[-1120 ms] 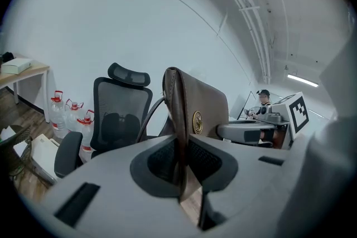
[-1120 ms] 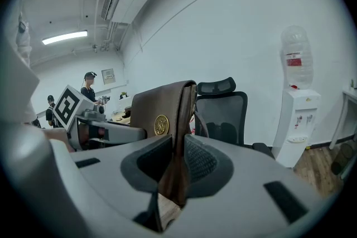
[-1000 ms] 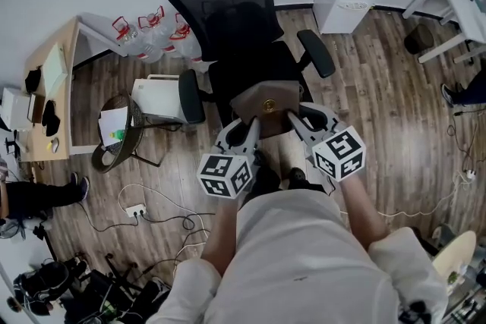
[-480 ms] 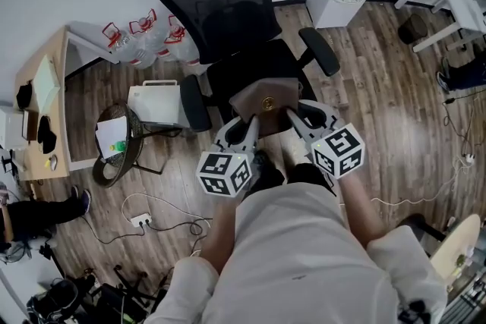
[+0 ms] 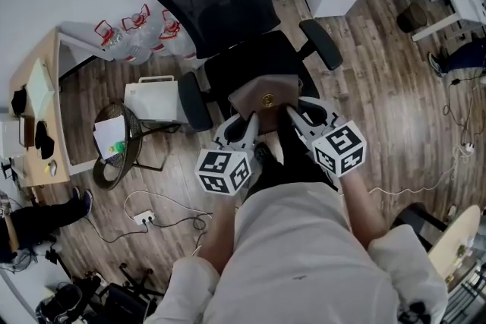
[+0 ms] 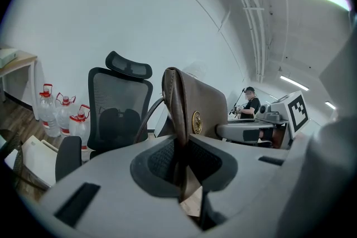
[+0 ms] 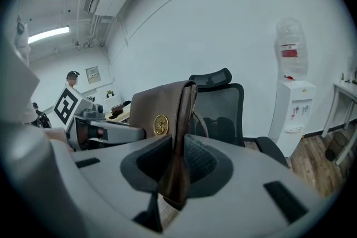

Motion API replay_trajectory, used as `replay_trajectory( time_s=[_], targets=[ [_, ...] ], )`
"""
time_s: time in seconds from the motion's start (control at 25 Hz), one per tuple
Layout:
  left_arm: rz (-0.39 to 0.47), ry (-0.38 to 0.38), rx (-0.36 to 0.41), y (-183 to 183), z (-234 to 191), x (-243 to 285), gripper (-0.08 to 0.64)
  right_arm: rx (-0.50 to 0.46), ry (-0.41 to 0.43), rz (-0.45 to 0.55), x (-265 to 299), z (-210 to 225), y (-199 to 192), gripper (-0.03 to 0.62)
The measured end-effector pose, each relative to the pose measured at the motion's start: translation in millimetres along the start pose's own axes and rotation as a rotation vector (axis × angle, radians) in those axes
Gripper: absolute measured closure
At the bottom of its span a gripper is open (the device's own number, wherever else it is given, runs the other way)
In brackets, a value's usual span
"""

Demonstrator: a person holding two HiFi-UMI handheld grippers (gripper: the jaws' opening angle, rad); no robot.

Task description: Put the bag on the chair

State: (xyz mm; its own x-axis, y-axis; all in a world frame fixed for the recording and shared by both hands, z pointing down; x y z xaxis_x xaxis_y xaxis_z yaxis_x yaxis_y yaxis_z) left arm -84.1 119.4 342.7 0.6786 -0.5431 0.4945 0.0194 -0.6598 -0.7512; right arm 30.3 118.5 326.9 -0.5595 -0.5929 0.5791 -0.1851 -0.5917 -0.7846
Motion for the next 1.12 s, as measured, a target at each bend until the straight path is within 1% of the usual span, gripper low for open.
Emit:
replay_trajectory(
  time_s=[0.2, 0.48, 0.72, 0.96, 1.12],
  targets=[
    [-0.003, 0.022, -0.018, 7, -11, 11, 0.526, -0.005, 0.025, -0.013, 15, 11, 7, 0.520],
    [-0.018, 0.063, -0.039, 29, -38, 37, 0.526, -0.028, 0.067, -0.040, 50, 37, 31, 0.520],
    [-0.009, 0.124, -0.048, 57, -62, 65, 0.526, -0.047, 0.111, -0.061, 84, 69, 57, 0.520],
    [-0.010, 0.179, -0.081, 72, -78, 96, 0.526, -0.102, 0.145, -0.103, 110, 99, 73, 0.523],
    [-0.022, 0.217, -0.086, 82, -86, 115, 0.526, -0.128, 0.163, -0.129, 125, 118, 82, 0.522]
  ],
)
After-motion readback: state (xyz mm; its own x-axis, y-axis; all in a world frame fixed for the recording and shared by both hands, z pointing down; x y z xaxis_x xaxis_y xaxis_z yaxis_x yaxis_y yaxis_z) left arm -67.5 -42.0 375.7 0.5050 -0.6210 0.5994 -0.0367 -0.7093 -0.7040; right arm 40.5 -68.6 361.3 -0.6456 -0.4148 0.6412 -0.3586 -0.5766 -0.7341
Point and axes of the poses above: the fingertips, and each gripper's own axes: x forward along the fingers, z to its right, y out of its top, the point moved 2 cm from there along -x, backward along the fingers, and after that the axes turned 8 degrees about -z, right-handed, at the moved point
